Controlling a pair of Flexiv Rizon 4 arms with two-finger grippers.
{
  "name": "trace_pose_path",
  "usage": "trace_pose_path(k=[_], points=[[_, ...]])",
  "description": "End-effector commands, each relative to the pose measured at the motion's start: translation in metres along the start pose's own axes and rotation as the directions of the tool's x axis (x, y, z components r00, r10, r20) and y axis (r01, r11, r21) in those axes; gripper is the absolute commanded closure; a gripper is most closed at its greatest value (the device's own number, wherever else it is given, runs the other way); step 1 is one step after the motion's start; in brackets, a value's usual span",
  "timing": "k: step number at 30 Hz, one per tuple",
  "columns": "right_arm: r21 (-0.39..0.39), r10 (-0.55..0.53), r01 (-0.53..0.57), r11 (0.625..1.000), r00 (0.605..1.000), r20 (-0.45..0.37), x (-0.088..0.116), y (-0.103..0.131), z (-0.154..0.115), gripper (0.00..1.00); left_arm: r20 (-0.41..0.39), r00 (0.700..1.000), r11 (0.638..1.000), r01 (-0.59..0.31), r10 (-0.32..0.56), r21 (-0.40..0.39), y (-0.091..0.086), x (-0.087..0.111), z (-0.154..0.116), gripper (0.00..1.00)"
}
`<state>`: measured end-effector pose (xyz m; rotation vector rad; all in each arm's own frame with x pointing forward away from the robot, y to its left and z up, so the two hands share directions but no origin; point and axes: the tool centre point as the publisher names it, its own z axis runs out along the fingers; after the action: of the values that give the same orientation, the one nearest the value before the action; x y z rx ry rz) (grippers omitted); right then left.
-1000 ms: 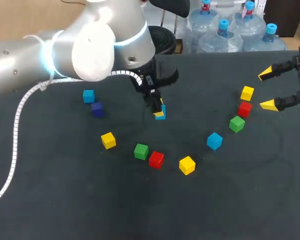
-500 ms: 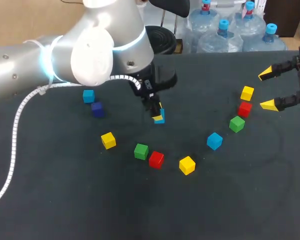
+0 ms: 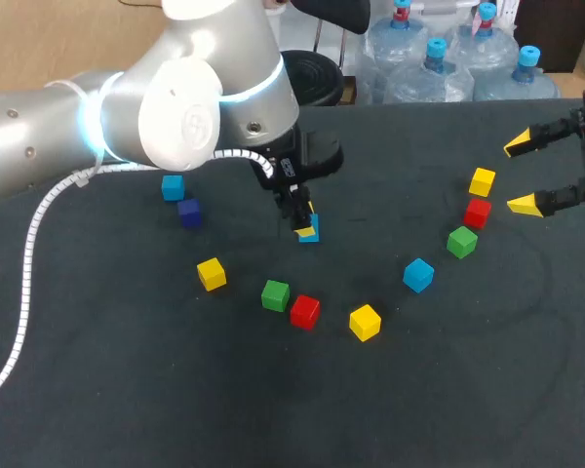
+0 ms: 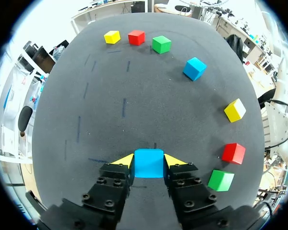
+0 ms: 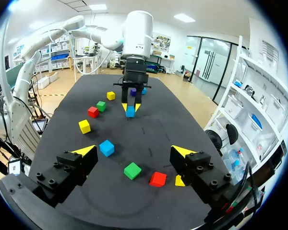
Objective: Place the blue cubes, place green cubes on the blue cubes, place the yellow cubes on the green cubes, then place the red cubes on the yellow cubes, and place purple cube on the red cubes.
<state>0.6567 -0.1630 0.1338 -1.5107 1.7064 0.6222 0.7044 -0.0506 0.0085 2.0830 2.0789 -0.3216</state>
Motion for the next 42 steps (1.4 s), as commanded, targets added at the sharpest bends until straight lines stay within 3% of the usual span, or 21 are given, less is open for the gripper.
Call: trace_pose_path(k=[1, 19, 22, 26, 32, 42], points=[[0.0, -0.001, 0.001, 1.0, 1.0, 0.002, 0.0004, -0.0006, 0.0009, 0.0, -0.001, 1.0, 1.0, -0.002, 0.002, 0.007, 0.003, 0.0002, 0.0029, 1.0], [0.0, -0.001, 0.001, 1.0, 1.0, 0.002, 0.0004, -0.0006, 0.0009, 0.0, -0.002, 1.0, 1.0, -0.012, 0.012, 0.012, 0.0057, 0.001, 0.0046, 1.0], [0.0, -0.001, 0.001, 1.0, 1.0, 0.002, 0.0004, -0.0006, 0.0009, 0.0, -0.002, 1.0, 1.0, -0.013, 0.013, 0.013, 0.0054, 0.0011, 0.0049, 0.95], [0.0, -0.001, 0.001, 1.0, 1.0, 0.002, 0.0004, -0.0006, 0.0009, 0.0, -0.002, 1.0, 1.0, -0.015, 0.015, 0.016, 0.0047, 0.0008, 0.0056, 0.99], [0.0, -0.001, 0.001, 1.0, 1.0, 0.002, 0.0004, -0.0006, 0.0009, 0.0, -0.004, 1.0, 1.0, -0.015, 0.015, 0.02, 0.0046, 0.0004, 0.0071, 0.91], [0.0, -0.001, 0.001, 1.0, 1.0, 0.002, 0.0004, -0.0006, 0.0009, 0.0, -0.006, 1.0, 1.0, -0.018, 0.018, 0.019, 0.0083, 0.0009, 0.0076, 0.87]])
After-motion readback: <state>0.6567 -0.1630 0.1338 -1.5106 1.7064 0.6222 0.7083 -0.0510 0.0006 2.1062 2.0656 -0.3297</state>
